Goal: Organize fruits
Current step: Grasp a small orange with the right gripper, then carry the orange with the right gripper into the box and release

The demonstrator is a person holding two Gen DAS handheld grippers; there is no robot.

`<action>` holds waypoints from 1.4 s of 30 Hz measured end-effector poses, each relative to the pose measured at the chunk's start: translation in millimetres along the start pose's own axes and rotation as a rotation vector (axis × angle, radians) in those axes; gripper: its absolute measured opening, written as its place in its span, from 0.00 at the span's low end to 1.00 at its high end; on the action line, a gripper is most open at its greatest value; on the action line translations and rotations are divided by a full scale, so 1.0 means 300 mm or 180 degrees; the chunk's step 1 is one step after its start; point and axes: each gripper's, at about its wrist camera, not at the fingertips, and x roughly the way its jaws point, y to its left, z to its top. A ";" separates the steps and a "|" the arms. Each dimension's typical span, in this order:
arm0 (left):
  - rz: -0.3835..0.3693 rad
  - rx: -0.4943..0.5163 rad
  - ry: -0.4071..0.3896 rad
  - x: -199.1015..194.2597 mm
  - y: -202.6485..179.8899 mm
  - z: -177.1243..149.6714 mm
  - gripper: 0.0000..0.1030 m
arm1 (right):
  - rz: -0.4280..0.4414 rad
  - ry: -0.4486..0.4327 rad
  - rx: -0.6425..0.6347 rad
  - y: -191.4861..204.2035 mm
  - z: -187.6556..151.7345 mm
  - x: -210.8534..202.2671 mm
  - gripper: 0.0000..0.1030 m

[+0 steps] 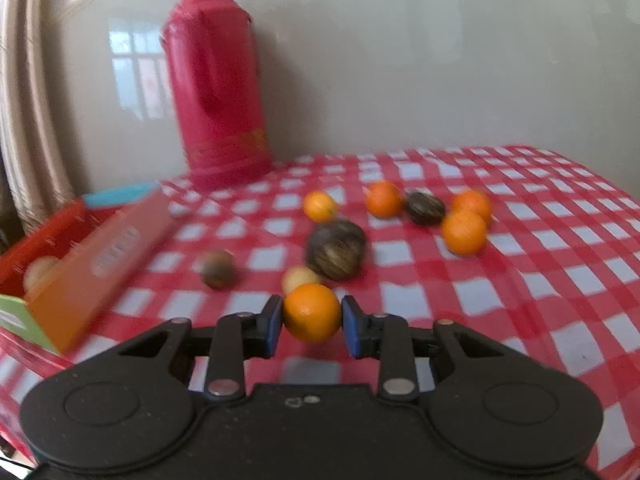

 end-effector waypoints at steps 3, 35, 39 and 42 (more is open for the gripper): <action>0.0066 -0.0053 0.0028 0.008 0.034 0.001 1.00 | 0.0282 -0.0035 -0.0065 0.086 0.042 -0.001 0.23; 0.0713 -0.0234 -0.0029 0.028 0.308 -0.020 1.00 | 0.1294 0.0261 -0.0770 0.630 0.048 0.139 0.31; 0.0695 -0.0187 -0.0046 0.023 0.289 -0.019 1.00 | 0.1247 0.0162 -0.0738 0.621 0.057 0.114 0.62; 0.0678 -0.0159 -0.0054 0.018 0.275 -0.019 1.00 | 0.1200 0.0055 -0.0803 0.614 0.069 0.082 0.64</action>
